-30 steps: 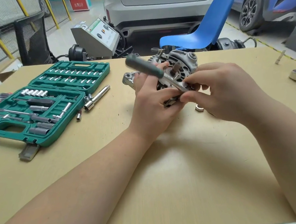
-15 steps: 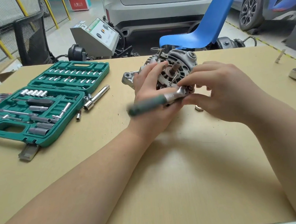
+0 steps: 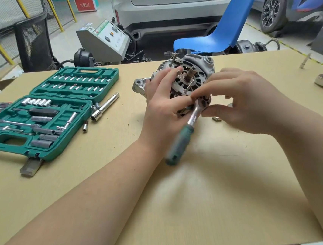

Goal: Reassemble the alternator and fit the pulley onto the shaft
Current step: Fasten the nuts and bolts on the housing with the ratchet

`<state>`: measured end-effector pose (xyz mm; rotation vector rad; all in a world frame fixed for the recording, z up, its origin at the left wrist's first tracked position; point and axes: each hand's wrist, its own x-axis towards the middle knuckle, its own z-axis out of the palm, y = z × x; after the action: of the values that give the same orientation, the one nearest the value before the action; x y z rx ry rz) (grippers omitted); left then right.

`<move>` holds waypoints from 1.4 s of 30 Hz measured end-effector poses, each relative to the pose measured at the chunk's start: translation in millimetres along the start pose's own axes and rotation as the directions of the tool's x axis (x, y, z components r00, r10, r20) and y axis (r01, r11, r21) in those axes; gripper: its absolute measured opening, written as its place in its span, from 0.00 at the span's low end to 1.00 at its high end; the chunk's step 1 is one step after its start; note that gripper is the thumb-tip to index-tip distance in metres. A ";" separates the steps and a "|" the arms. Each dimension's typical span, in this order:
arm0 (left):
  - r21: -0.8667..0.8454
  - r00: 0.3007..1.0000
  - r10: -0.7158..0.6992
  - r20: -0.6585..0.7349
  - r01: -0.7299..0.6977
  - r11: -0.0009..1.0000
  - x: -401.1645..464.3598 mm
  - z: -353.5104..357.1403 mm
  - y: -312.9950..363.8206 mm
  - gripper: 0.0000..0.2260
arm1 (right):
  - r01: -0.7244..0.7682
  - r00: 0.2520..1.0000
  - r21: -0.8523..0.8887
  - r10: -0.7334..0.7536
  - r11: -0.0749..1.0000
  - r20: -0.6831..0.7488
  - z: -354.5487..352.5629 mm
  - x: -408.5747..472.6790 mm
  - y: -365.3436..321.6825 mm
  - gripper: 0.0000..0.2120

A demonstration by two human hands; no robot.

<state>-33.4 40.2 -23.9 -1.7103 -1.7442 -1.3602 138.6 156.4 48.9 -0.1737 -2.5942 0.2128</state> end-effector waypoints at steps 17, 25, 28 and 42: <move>-0.039 0.999 -0.052 -0.015 0.051 0.998 0.7 0.1 -1.8 0.12 | -0.053 0.993 -0.036 0.049 0.998 -0.105 3.6 1.6 -6.5 0.14; -0.032 1.000 -0.020 -0.005 0.020 0.999 0.4 0.6 1.4 0.04 | -0.046 0.997 0.016 0.047 0.999 -0.054 0.9 3.4 -5.3 0.14; -0.014 1.000 -0.020 0.011 0.020 1.000 0.8 0.4 -0.6 0.06 | 0.002 1.000 0.017 -0.002 1.000 -0.021 -1.1 0.4 -2.2 0.15; -0.019 0.998 -0.045 0.035 0.045 0.999 -0.2 -1.1 1.2 0.07 | -0.062 0.998 0.088 0.062 0.994 0.002 -2.6 -0.5 -7.1 0.16</move>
<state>-32.7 39.0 -23.0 -1.7241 -1.8042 -1.3791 139.8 149.8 52.2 -0.2224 -2.5746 0.3481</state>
